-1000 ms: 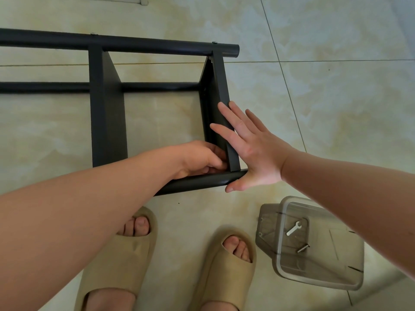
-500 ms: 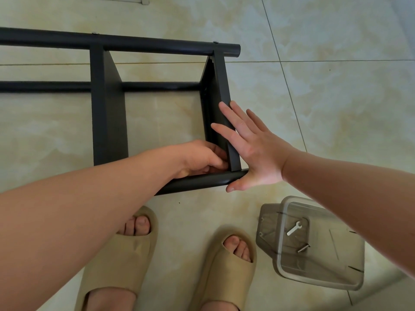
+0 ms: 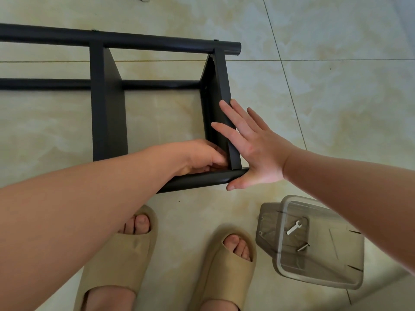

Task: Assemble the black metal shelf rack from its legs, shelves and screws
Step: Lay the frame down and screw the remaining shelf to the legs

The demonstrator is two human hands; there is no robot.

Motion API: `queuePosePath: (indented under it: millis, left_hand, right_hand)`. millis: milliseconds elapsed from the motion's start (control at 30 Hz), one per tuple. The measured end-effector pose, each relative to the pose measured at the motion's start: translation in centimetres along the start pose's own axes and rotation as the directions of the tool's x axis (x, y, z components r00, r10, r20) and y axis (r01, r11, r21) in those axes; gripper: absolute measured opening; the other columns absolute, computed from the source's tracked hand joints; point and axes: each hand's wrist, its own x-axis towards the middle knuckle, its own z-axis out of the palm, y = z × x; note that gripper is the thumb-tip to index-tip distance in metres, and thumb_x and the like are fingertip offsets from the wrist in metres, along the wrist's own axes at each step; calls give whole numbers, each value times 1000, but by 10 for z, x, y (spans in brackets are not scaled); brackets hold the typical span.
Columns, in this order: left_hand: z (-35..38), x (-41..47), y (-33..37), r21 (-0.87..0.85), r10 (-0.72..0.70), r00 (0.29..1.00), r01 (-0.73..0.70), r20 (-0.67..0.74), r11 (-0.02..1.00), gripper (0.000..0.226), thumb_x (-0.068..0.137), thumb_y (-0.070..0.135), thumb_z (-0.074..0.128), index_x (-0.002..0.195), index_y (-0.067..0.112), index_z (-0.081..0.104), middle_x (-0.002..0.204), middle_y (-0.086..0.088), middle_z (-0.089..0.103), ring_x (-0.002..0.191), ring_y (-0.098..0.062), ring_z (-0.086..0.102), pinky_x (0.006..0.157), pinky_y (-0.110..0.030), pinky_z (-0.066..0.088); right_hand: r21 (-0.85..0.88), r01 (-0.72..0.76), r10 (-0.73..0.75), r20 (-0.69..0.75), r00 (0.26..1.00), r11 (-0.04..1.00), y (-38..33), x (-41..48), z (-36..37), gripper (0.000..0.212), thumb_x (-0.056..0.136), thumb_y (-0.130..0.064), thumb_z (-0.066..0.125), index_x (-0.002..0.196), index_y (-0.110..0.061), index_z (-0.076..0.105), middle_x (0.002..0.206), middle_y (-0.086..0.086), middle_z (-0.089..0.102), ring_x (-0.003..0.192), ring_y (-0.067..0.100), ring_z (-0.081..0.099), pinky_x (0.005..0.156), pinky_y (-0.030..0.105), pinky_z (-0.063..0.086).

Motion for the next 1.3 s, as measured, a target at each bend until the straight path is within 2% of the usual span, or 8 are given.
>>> queuePosePath:
  millis: [167, 267, 433, 567, 800, 900, 1167, 1300]
  left_hand:
    - [-1, 0, -1, -10, 8, 1000, -9, -17, 1000, 17, 88, -4, 59, 87, 10, 68, 84, -13, 61, 83, -25, 59, 87, -36, 48]
    - [-1, 0, 0, -31, 7, 1000, -7, -8, 1000, 18, 89, -5, 58, 89, 10, 68, 77, -8, 62, 73, -18, 60, 78, -29, 49]
    - [-1, -3, 1, -25, -42, 997, 43, 64, 999, 26, 90, 1, 56, 73, 14, 72, 67, -5, 70, 67, -19, 69, 76, -33, 54]
    - [-1, -4, 6, 21, -78, 997, 78, 17, 997, 11, 87, 4, 65, 95, 6, 72, 84, -12, 74, 82, -26, 71, 89, -39, 55]
    - [-3, 0, 16, 35, -126, 991, 125, 41, 992, 14, 90, -2, 60, 92, 6, 71, 81, -9, 74, 79, -21, 71, 90, -35, 56]
    - [-4, 0, 14, 13, -102, 993, 101, 59, 995, 16, 90, -5, 58, 89, 7, 70, 73, -7, 73, 70, -18, 71, 78, -30, 58]
    - [-4, -2, 3, 0, -15, 999, 15, 43, 1000, 18, 89, -4, 59, 84, 11, 69, 67, -3, 68, 66, -15, 66, 67, -22, 53]
    - [0, -4, 2, 28, 16, 1000, -15, -13, 999, 21, 86, -4, 57, 103, -10, 66, 85, -17, 60, 81, -27, 59, 77, -33, 48]
  right_hand:
    - [-2, 2, -2, 4, 1000, 1000, 0, 0, 0, 131, 59, -95, 45, 160, -19, 9, 167, 8, -21, 153, 29, -21, 125, 55, 0]
    - [1, 2, -2, 8, 1000, 1000, 0, 0, 0, 131, 59, -95, 45, 160, -20, 8, 167, 7, -22, 153, 29, -22, 125, 55, 0]
    - [3, -2, 2, 3, 1000, 1000, 0, 0, 1, 132, 59, -95, 46, 161, -20, 8, 167, 7, -23, 153, 28, -23, 125, 52, -3]
    - [5, -1, 1, -3, 1000, 1000, 1, 0, 1, 132, 59, -95, 47, 161, -20, 8, 167, 7, -23, 153, 28, -23, 125, 53, -3]
    - [-1, 4, -4, -11, 1000, 1000, 1, 0, 2, 132, 59, -94, 47, 160, -19, 9, 167, 8, -21, 154, 29, -21, 125, 53, -2]
    - [1, 3, -3, -11, 1000, 1000, 1, 0, 2, 132, 59, -94, 48, 160, -20, 9, 167, 7, -21, 154, 29, -21, 124, 52, -3]
    - [3, 7, -7, -6, 1000, 1000, 2, 0, 2, 131, 60, -94, 47, 161, -20, 8, 167, 8, -21, 154, 28, -21, 124, 53, -2]
    - [-3, 6, -6, -4, 1000, 1000, 2, 0, 2, 131, 59, -95, 47, 160, -20, 9, 167, 7, -21, 154, 28, -21, 124, 54, -2]
